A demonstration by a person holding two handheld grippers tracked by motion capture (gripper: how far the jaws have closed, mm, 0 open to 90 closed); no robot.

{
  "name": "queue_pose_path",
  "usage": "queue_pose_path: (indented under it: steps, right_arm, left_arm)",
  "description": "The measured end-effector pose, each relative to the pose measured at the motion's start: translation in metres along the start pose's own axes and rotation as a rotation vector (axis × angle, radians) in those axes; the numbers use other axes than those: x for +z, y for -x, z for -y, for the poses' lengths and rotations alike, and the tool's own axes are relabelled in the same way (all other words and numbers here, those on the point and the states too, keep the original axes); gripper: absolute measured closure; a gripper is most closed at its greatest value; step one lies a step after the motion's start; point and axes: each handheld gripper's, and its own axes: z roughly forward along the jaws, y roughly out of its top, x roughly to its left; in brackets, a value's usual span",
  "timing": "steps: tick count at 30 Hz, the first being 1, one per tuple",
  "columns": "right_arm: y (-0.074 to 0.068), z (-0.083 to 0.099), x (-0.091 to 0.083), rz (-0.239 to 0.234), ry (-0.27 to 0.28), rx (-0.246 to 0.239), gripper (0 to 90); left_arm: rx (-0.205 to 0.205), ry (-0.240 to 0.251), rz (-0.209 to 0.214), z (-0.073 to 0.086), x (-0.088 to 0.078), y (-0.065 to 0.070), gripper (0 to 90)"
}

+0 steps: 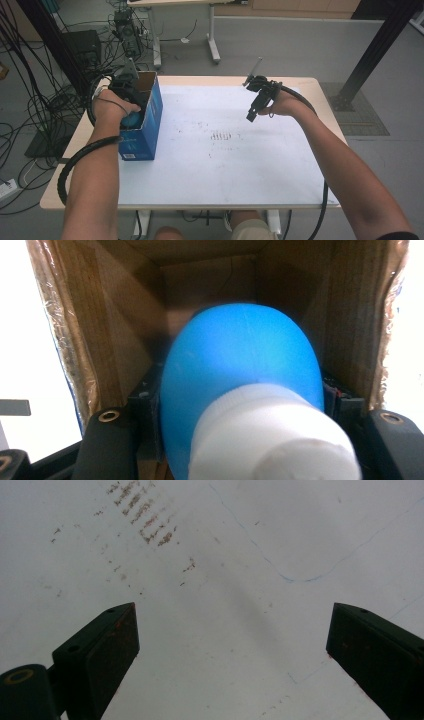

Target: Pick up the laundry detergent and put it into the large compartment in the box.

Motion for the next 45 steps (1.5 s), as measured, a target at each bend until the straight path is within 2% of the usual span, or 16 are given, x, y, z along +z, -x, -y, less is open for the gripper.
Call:
queue_pose_path:
  steps: [45]
  right_arm:
    - [-0.0011,-0.0011,0.0008,-0.001,0.0,-0.006,6.4]
  left_arm:
    - [-0.005,0.009,0.009,0.0021,0.0009,-0.0028,37.3]
